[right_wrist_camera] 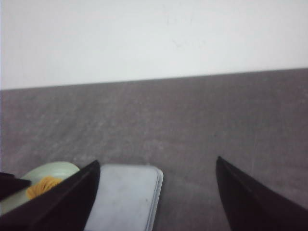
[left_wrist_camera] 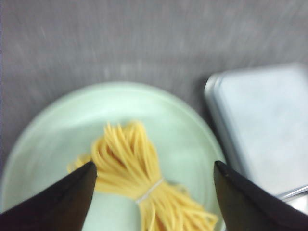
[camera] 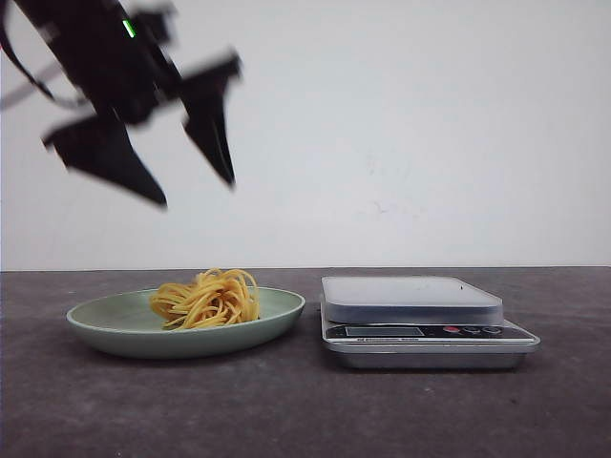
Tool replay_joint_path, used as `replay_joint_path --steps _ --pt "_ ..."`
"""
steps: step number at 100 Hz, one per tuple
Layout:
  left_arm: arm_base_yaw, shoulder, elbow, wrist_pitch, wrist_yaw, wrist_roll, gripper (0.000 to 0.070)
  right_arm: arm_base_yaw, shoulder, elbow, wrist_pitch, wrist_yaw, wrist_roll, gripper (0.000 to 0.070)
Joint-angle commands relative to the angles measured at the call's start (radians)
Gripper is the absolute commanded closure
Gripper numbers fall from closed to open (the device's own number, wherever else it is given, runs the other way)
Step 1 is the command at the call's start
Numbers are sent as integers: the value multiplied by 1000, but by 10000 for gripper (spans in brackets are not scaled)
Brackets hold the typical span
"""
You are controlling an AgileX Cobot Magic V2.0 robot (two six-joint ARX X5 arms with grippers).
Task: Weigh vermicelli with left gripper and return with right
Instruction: 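Lower the left gripper onto the vermicelli bundle and grasp it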
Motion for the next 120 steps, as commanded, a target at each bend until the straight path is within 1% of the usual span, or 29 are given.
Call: replay_joint_path --steps 1,10,25,35,44,46,49,55,61,64,67,71,73,91,101,120 --pt "-25 39 19 6 -16 -8 210 3 3 19 0 -4 -15 214" --pt "-46 87 19 5 -16 -28 141 3 3 19 -4 -3 -18 214" --pt "-68 141 19 -7 -32 -32 144 3 3 19 -6 -7 -18 214" --pt "-70 158 19 -40 -31 -50 146 3 3 19 -7 -7 -18 214" --pt "-72 164 19 -60 -31 -50 153 3 3 19 -6 -7 -18 215" --pt "-72 164 19 -61 -31 -50 166 3 3 19 -6 -6 -18 215" --pt "-72 164 19 -62 -31 -50 217 3 3 19 -6 -6 -18 215" --pt "-72 164 19 -61 -24 -49 363 3 3 19 -6 -6 -17 217" --pt "-72 164 19 -62 -3 -48 522 3 3 19 -6 -6 -17 217" --pt "-72 164 19 -62 8 -44 590 3 3 19 -6 -6 -17 217" --pt "-72 164 19 -63 14 -41 640 3 3 19 -6 -6 -17 217" --pt "-72 164 19 -63 19 -40 682 3 3 19 -5 -6 -17 217" --pt "-72 164 19 -64 23 -40 693 3 3 19 -5 -6 -16 217" --pt "-72 164 19 -73 29 -22 690 3 2 19 7 -6 -14 217" --pt "-72 145 30 -101 29 -19 690 3 2 19 10 -6 -14 218" --pt "-79 31 79 -117 38 5 690 3 2 19 9 -6 -14 217"
